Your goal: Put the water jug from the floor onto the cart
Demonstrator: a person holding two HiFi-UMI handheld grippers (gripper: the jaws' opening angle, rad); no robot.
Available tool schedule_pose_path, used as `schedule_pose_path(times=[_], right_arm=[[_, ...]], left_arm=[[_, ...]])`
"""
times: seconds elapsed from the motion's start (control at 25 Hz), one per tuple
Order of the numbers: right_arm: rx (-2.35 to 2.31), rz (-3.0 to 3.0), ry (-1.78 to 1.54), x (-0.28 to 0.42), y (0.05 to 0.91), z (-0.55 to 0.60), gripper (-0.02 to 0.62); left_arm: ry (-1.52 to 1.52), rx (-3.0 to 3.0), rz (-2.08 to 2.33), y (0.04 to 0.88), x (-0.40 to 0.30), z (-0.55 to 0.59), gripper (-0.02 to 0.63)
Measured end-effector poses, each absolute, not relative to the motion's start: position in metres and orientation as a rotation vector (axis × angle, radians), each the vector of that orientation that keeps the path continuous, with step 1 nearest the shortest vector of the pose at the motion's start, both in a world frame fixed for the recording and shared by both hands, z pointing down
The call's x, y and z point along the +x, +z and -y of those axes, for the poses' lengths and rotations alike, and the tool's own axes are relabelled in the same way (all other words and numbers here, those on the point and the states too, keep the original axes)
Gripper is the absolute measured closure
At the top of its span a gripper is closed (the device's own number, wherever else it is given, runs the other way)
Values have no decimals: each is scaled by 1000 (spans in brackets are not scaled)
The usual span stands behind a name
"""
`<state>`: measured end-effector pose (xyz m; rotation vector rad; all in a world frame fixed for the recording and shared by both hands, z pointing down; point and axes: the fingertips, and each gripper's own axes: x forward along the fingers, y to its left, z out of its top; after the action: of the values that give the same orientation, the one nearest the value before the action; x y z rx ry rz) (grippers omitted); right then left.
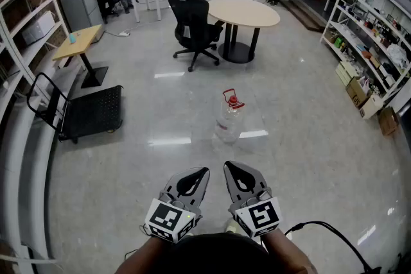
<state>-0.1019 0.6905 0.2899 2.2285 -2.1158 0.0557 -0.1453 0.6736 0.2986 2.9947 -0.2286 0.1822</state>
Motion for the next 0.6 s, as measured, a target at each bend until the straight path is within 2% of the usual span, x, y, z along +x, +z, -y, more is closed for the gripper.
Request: schedule_pose_path(times=[0.6], right_arm=[[2229,2129,58,-98,287,-691,594]], left_arm=[[190,2997,234,298,-141,-673,601]])
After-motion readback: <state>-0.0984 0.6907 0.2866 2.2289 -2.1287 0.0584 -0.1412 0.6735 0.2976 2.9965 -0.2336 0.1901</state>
